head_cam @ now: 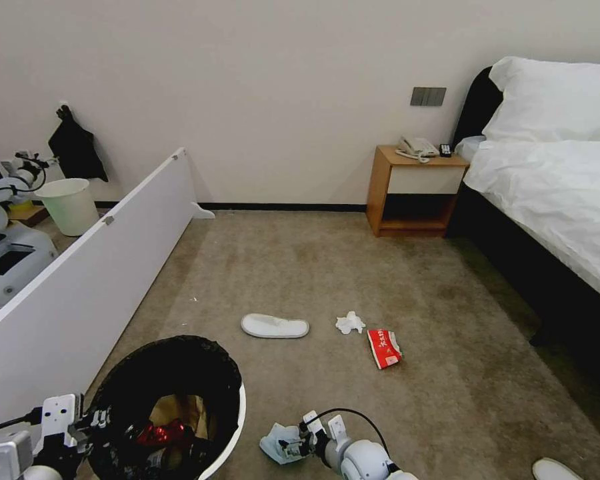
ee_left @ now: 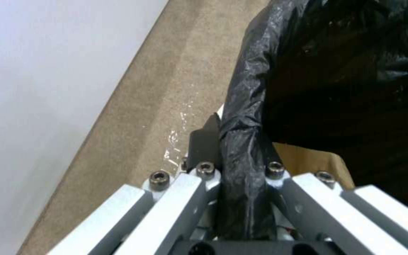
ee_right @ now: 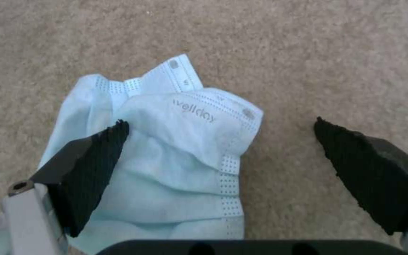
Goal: Pick up the trash bin, then pick up the garbage from the floor and place it into the trash bin.
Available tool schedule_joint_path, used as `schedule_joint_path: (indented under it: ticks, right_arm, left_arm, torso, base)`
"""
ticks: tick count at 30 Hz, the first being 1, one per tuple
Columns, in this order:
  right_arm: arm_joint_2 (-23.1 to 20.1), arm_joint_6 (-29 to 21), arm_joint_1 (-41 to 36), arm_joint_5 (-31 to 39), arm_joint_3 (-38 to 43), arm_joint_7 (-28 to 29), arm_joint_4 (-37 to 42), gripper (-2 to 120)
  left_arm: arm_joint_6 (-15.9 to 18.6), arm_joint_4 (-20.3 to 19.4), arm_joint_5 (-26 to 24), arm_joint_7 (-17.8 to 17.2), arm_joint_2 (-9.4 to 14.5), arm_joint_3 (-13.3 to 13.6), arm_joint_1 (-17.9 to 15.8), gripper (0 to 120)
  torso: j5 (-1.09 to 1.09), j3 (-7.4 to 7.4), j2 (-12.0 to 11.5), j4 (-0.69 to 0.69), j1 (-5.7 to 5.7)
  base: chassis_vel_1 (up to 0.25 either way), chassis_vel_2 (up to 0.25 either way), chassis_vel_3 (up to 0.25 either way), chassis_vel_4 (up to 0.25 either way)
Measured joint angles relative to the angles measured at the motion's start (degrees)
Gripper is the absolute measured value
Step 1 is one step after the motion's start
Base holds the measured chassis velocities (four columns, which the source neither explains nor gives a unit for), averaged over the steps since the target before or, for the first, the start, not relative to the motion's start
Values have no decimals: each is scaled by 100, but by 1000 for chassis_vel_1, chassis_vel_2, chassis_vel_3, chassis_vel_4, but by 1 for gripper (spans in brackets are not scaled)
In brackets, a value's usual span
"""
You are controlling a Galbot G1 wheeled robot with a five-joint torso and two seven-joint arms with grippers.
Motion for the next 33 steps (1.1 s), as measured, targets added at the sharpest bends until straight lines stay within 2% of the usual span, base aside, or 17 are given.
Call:
schedule_joint_path:
  ticks: [7, 22, 27, 29, 30, 32, 33]
  right_arm:
    - [175, 110, 127, -128, 15, -109, -229, 100]
    - [183, 174, 144, -136, -115, -242, -227, 100]
    - [155, 139, 82, -43, -120, -256, -203, 91]
    - [122, 139, 30, -14, -99, -268, -193, 78]
    - [122, 139, 30, -14, -99, -268, -193, 78]
    - [101, 143, 17, -6, -84, -272, -189, 67]
    - [101, 143, 17, -6, -84, -272, -189, 67]
  left_arm:
    - [2, -1, 5, -3, 1, -15, 22, 3]
    - [5, -37, 9, -3, -10, -39, 34, 3]
    - [7, -47, 7, -4, -11, -41, 35, 3]
    - [8, -51, 6, -4, -14, -40, 34, 3]
    - [8, -51, 6, -4, -14, -40, 34, 3]
    - [8, -54, 6, -5, -14, -40, 33, 3]
    - [8, -54, 6, -5, -14, -40, 33, 3]
  torso:
    - [0, 0, 0, 1, 0]
    - [1, 0, 0, 1, 0]
    - [0, 0, 0, 0, 0]
    - [0, 0, 0, -2, 0]
    - [0, 0, 0, -2, 0]
    - [-1, -1, 1, -2, 0]
    - [-1, -1, 1, -2, 0]
  base:
    - [0, 0, 0, 0]
    - [0, 0, 0, 0]
    - [0, 0, 0, 0]
    - [0, 0, 0, 0]
    - [0, 0, 0, 0]
    - [0, 0, 0, 0]
    - [0, 0, 0, 0]
